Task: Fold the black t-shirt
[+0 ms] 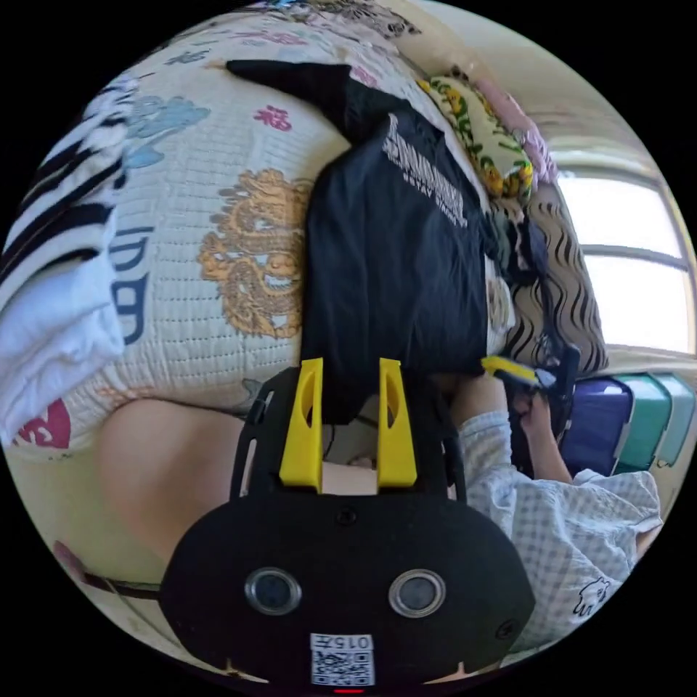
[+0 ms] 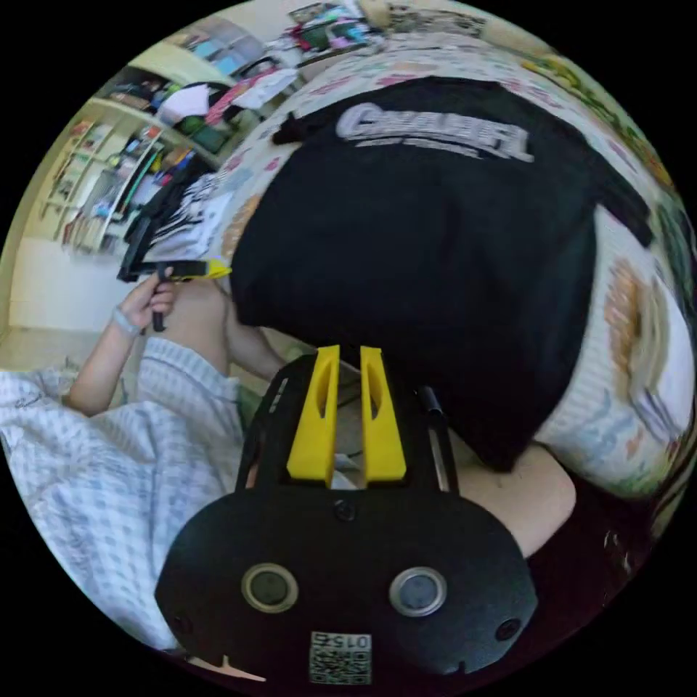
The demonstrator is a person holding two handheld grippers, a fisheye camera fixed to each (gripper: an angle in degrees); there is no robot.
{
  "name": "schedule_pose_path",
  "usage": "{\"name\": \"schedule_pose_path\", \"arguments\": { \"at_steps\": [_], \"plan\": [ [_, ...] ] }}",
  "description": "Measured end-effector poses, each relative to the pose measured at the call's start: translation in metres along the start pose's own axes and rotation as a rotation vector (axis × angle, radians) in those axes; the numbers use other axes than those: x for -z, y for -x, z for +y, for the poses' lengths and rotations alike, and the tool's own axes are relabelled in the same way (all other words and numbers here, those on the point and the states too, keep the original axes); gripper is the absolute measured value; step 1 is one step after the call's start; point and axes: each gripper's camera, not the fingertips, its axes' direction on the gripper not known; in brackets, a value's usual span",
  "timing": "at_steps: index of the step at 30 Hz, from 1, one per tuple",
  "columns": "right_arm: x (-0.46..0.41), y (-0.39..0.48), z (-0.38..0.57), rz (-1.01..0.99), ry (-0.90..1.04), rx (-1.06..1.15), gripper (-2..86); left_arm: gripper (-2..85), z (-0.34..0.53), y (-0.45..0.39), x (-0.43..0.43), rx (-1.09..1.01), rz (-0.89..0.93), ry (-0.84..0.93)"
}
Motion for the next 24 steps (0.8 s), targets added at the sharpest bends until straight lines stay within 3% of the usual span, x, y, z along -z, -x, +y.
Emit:
{"name": "schedule_pose_path", "arguments": {
  "at_steps": [2,6,13,18,24],
  "plan": [
    [0.019,-0.055,0.023,0.131,-0.015,-0.233,8.8,9.5,-0.016,-0.006,-0.023,-0.021,-0.046,0.096],
    [0.015,-0.098,0.037,0.097,0.049,-0.399,11.6,6.0,-0.025,-0.004,-0.038,0.018,-0.082,0.112],
    [-0.025,-0.083,0.015,0.003,0.301,-0.310,3.5,-0.3,-0.026,-0.002,-0.058,0.030,-0.080,0.141],
    [0.001,-0.062,0.017,-0.021,0.181,-0.285,1.3,-0.8,-0.005,-0.030,-0.050,-0.073,-0.154,0.096],
    [0.031,-0.032,0.033,-0.019,0.079,-0.286,0.3,-0.7,0.028,-0.026,-0.054,-0.075,-0.095,0.028]
  ]
}}
